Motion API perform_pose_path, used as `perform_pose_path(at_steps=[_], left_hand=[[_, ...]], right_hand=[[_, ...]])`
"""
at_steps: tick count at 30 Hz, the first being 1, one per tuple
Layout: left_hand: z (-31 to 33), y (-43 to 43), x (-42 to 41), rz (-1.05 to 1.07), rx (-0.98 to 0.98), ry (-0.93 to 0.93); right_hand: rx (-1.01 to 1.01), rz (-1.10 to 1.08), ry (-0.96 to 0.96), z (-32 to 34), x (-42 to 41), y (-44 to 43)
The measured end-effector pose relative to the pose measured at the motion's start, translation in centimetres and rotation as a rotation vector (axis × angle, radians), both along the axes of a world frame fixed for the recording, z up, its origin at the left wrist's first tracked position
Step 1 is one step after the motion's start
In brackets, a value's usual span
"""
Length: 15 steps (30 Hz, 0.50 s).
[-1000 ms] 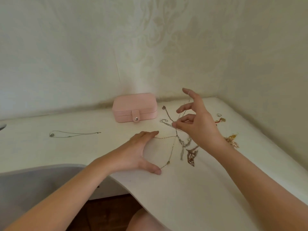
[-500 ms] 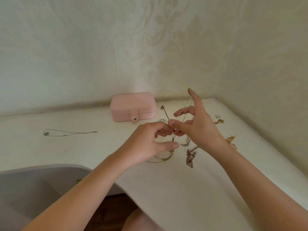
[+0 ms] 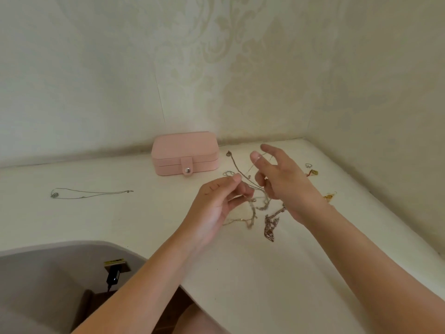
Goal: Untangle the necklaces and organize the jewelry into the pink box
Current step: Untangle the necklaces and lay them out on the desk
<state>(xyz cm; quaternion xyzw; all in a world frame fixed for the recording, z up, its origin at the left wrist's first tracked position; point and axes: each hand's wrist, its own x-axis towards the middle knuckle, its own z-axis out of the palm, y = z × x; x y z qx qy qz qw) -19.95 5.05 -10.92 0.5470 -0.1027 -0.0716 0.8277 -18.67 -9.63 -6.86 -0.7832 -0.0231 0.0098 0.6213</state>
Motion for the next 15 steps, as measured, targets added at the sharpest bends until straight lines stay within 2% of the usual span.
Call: perform_pose_path(at_steps=[3,6,9,15], left_hand=[[0.3,0.6,0.2,0.048,-0.102,0.105],[0.1,1.0,0.1,0.098,-0.031,0.182],[0.0,0.8,0.0,0.12,0.042,0.181],[0.0,0.7,-0.1,0.092,0.114,0.159]], right_hand=[[-0.137,-0.005,-0.096,0.4,0.2,-1.0],[-0.339,0.049,-0.144,1.0,0.6,-2.6],[-0.494,0.126,-0.124,1.4,0.6,-3.5],[-0.6,0.179,-0.22,1.0,0.5,-3.4]])
